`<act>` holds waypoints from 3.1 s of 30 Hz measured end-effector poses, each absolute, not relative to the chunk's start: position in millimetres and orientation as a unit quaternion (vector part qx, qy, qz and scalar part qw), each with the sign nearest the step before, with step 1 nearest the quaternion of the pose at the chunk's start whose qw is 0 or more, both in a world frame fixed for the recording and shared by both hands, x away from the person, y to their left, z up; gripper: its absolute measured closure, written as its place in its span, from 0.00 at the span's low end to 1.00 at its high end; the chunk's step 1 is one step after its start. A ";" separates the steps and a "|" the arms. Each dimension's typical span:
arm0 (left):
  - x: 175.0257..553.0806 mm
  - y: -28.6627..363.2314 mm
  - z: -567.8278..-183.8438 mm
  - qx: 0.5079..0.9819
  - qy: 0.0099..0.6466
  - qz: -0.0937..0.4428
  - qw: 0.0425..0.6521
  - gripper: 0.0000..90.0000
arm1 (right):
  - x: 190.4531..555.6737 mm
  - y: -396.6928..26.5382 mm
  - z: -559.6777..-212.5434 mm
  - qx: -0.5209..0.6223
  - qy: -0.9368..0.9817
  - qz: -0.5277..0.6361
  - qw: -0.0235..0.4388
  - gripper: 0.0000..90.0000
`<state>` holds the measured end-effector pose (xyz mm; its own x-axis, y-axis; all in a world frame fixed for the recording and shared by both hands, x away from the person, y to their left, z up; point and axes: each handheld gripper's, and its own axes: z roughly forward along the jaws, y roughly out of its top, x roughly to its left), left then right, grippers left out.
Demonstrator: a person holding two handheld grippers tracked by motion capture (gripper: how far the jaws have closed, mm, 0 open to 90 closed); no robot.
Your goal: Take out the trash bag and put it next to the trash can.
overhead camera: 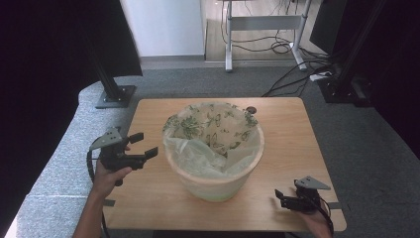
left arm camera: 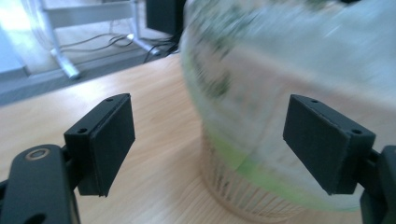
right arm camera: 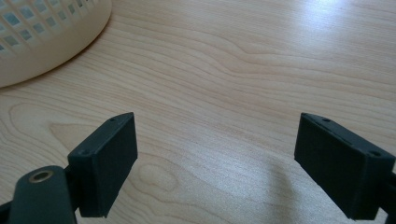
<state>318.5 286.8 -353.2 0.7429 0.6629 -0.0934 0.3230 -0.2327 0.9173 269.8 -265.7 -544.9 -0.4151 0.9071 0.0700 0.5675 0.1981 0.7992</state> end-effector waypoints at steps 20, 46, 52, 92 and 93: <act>322.0 244.1 -323.3 0.804 0.252 0.138 0.521 0.28 | 268.3 -264.7 -544.6 0.495 0.745 0.391 0.216 0.15; 329.6 225.0 -301.2 0.806 0.240 0.153 0.518 1.00 | 272.7 -267.0 -533.1 0.497 0.729 0.412 0.229 0.16; 329.9 216.9 -285.9 0.806 0.240 0.156 0.519 1.00 | 273.7 -267.2 -532.0 0.500 0.723 0.417 0.230 0.17; 332.7 217.0 -291.7 0.814 0.239 0.122 0.516 1.00 | 276.0 -268.4 -502.7 0.474 0.713 0.459 0.237 0.19; 333.2 215.2 -289.3 0.814 0.237 0.123 0.516 1.00 | 277.0 -268.7 -498.8 0.471 0.714 0.460 0.239 0.19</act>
<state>333.2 215.2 -289.3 0.8572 0.5129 -0.0455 0.2599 -0.3546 0.8982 277.0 -268.7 -498.8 -0.4424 0.8921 0.0916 0.4524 0.1338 0.8817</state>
